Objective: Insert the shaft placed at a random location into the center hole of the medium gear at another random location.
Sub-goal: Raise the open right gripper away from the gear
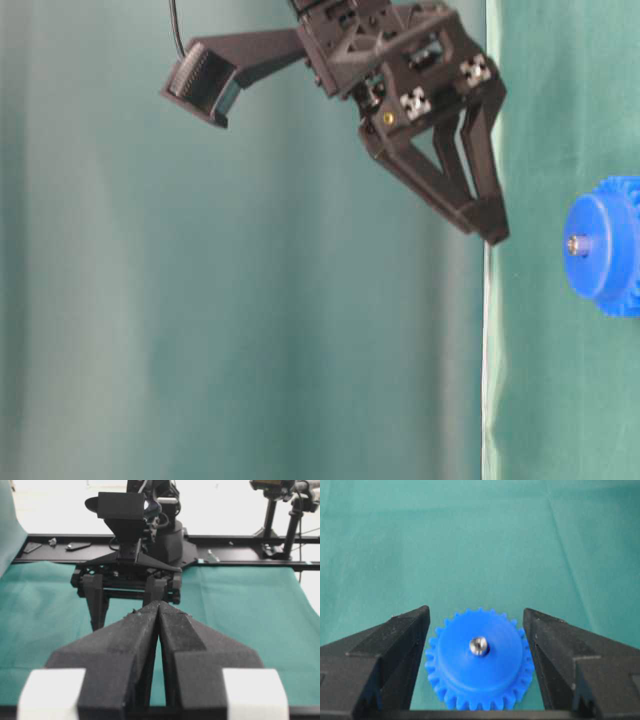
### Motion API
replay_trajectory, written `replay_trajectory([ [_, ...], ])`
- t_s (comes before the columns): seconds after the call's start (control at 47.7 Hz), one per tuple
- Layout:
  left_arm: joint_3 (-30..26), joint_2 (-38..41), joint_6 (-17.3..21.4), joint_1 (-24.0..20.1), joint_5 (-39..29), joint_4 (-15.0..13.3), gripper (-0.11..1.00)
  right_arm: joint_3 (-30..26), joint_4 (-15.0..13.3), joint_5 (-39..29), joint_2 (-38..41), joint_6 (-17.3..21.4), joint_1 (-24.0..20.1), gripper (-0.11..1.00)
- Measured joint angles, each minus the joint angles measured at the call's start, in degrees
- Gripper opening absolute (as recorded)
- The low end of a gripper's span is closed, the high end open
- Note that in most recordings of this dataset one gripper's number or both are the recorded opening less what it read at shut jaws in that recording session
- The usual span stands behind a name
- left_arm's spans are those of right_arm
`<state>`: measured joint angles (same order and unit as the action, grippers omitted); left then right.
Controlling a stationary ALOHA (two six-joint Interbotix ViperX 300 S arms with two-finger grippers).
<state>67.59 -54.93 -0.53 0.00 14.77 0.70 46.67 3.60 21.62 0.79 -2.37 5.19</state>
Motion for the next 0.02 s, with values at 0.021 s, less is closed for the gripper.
replay_trajectory([
  [0.021, 0.0, 0.0, 0.0, 0.0, 0.0, 0.0, 0.0, 0.3, 0.0, -0.1, -0.4, 0.0, 0.0, 0.78],
])
